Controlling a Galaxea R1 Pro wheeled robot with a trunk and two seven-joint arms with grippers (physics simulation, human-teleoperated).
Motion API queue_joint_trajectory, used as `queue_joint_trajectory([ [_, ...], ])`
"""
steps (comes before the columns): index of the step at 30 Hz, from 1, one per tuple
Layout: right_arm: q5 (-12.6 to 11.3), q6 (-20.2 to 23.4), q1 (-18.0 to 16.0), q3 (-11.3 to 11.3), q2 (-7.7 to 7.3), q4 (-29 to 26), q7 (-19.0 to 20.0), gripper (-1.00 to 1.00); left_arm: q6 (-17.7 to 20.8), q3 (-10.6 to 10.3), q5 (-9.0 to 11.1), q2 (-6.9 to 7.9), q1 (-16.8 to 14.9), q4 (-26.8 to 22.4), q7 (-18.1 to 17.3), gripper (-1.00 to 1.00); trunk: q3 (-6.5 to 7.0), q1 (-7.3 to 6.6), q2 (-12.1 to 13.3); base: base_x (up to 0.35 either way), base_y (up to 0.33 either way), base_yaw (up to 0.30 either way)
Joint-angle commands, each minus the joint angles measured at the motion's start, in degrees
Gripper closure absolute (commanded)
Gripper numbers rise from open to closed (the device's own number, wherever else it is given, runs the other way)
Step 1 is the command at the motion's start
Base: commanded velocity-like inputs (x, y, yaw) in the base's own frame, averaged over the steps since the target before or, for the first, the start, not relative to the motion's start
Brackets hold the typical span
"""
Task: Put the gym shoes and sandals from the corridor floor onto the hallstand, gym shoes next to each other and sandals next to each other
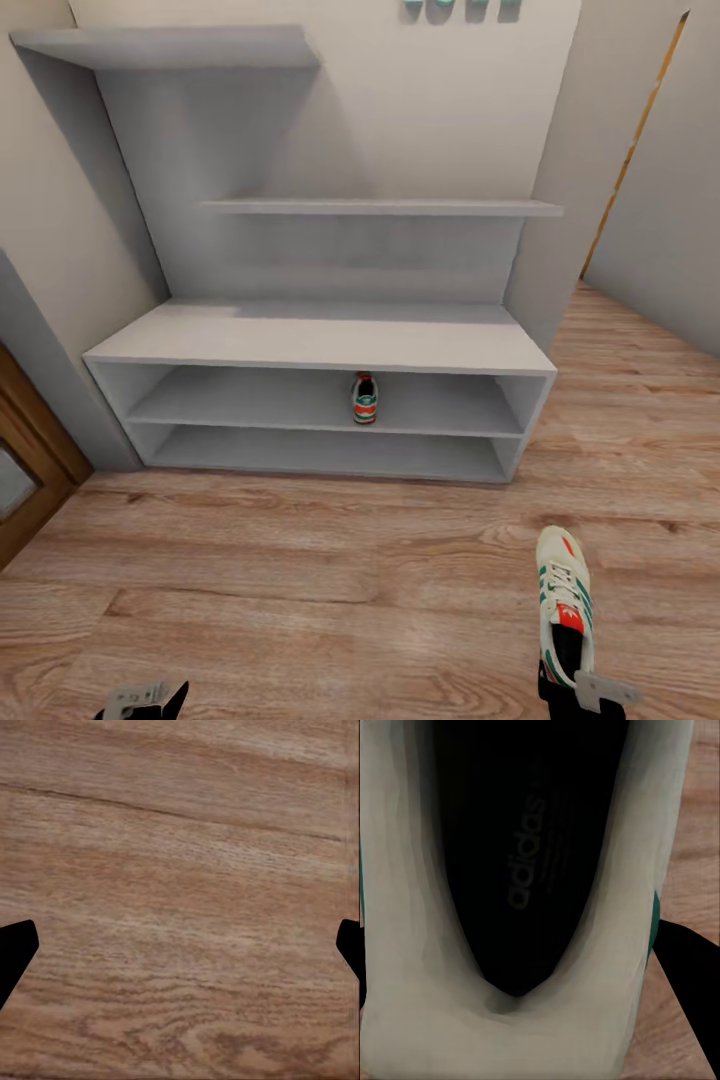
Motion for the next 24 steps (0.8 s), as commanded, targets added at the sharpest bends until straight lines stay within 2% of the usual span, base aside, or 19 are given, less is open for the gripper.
queue_joint_trajectory([
  [1,1.17,0.39,-0.04,0.08,1.21,-0.08,0.5,1.0,-0.06,0.35,-0.13,-0.04,-0.03,0.09,-2.04,-1.0,-0.04,-0.01,-0.02,0.002,0.003,0.0],
  [2,2.44,1.55,-0.05,0.62,2.54,-0.3,1.13,1.0,-0.11,0.29,-0.25,-0.03,-0.01,0.11,-4.07,-1.0,-0.04,-0.01,-0.02,0.001,0.002,0.0],
  [5,4.66,4.59,-0.06,1.43,4.63,-1.21,1.71,1.0,-0.18,0.3,-0.36,0.02,0.27,0.11,-7.75,-1.0,-0.04,-0.01,-0.02,0.001,0.001,0.0],
  [6,6.17,7.53,-0.2,1.79,5.99,-2.54,1.93,1.0,-0.23,0.43,-0.38,0.09,0.77,-0.04,-10.31,-1.0,-0.04,-0.01,-0.02,0.0,0.0,0.0],
  [8,7.53,11.18,-0.47,2.05,7.37,-4.44,2.05,1.0,-0.49,0.58,-0.34,0.15,1.44,-0.37,-12.84,-1.0,-0.04,-0.01,-0.02,0.0,0.0,0.0],
  [9,8.58,15.44,-0.84,2.22,8.82,-6.94,2.11,1.0,-1.04,0.69,-0.29,0.34,2.11,-0.66,-15.34,-1.0,-0.04,-0.01,-0.02,0.0,0.0,0.0],
  [12,9.51,22.71,-1.37,2.37,11.22,-11.44,2.15,1.0,-2.32,0.76,-0.2,0.99,2.78,-0.91,-19.07,-1.0,-0.04,-0.01,-0.02,0.0,0.0,0.0],
  [13,9.89,27.78,-1.64,2.42,12.8,-14.72,2.11,1.0,-3.19,0.77,-0.17,1.52,3.03,-0.99,-21.73,-1.0,-0.04,-0.01,-0.02,0.0,0.0,0.0],
  [14,10.01,30.24,-1.76,2.44,13.51,-16.38,2.1,1.0,-3.55,0.78,-0.16,1.74,3.13,-1.01,-23.08,-1.0,-0.04,-0.01,-0.02,0.0,0.0,0.0],
  [17,10.24,37.0,-2.15,2.5,15.16,-21.29,2.04,1.0,-4.27,0.84,-0.1,2.21,3.33,-1.04,-27.2,-1.0,-0.04,-0.01,-0.02,0.0,0.0,0.0],
  [18,10.33,40.91,-2.69,2.54,15.9,-24.36,1.98,1.0,-4.54,0.89,-0.07,2.46,3.4,-1.08,-29.82,-1.0,-0.04,-0.01,-0.02,0.0,0.0,0.0],
  [21,10.36,45.69,-4.14,2.57,16.79,-27.96,1.93,1.0,-4.79,0.93,-0.04,2.72,3.46,-1.12,-33.03,-1.0,-0.04,-0.01,-0.02,0.0,0.0,0.0],
  [24,10.29,50.77,-8.07,2.59,16.93,-30.35,1.84,1.0,-5.01,0.92,-0.17,2.9,3.51,-1.16,-35.86,-1.0,-0.04,-0.01,-0.02,0.0,0.0,0.0],
])
